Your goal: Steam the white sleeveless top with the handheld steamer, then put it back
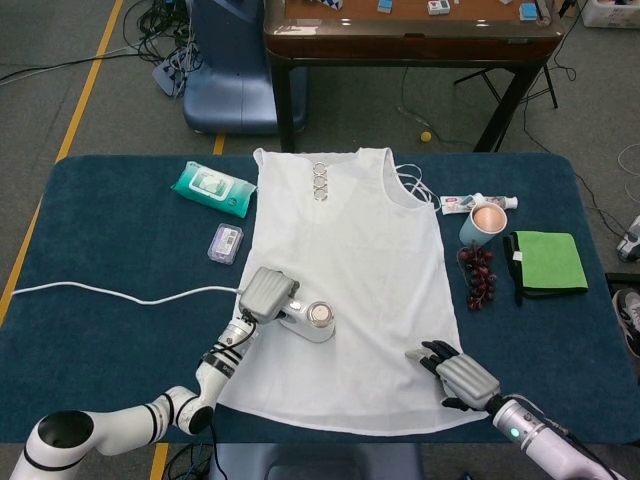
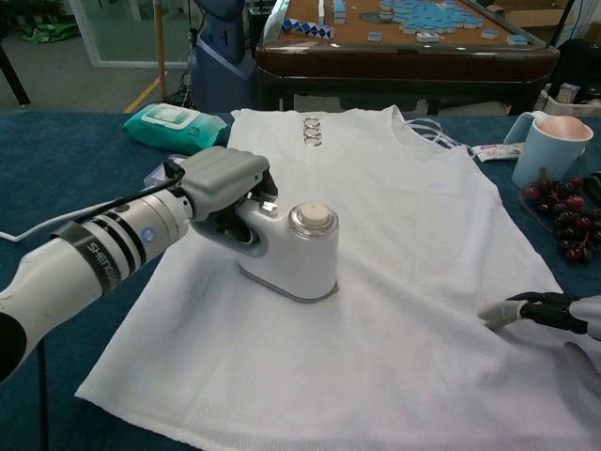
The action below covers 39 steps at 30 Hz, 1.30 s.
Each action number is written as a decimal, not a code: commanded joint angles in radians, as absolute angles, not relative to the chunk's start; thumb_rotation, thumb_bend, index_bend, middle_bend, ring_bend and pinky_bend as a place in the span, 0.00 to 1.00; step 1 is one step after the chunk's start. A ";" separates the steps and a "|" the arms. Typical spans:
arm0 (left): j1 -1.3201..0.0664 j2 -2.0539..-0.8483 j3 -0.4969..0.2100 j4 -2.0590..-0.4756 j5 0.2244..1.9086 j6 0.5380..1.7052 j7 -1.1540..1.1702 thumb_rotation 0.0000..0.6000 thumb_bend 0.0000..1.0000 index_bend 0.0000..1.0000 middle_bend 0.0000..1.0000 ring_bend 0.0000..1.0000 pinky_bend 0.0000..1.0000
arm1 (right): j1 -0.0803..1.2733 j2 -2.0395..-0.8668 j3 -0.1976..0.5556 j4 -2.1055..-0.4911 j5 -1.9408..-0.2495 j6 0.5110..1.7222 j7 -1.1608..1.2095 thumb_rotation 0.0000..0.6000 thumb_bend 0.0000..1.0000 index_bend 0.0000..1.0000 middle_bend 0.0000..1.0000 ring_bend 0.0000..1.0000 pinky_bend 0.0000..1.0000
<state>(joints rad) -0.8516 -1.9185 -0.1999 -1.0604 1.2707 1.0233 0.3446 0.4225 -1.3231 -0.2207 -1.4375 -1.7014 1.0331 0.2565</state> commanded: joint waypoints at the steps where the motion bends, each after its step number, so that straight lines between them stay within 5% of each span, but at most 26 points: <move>1: -0.841 -1.903 -0.186 -1.071 1.284 1.027 0.339 1.00 0.25 0.75 0.72 0.62 0.73 | 0.423 -1.323 -0.220 -1.439 -1.701 1.033 0.254 1.00 0.90 0.00 0.14 0.00 0.02; 39: -0.693 -1.676 -0.029 -1.328 1.412 1.072 0.307 1.00 0.25 0.75 0.71 0.61 0.73 | 0.418 -1.314 -0.221 -1.452 -1.705 1.044 0.241 1.00 0.90 0.00 0.14 0.00 0.02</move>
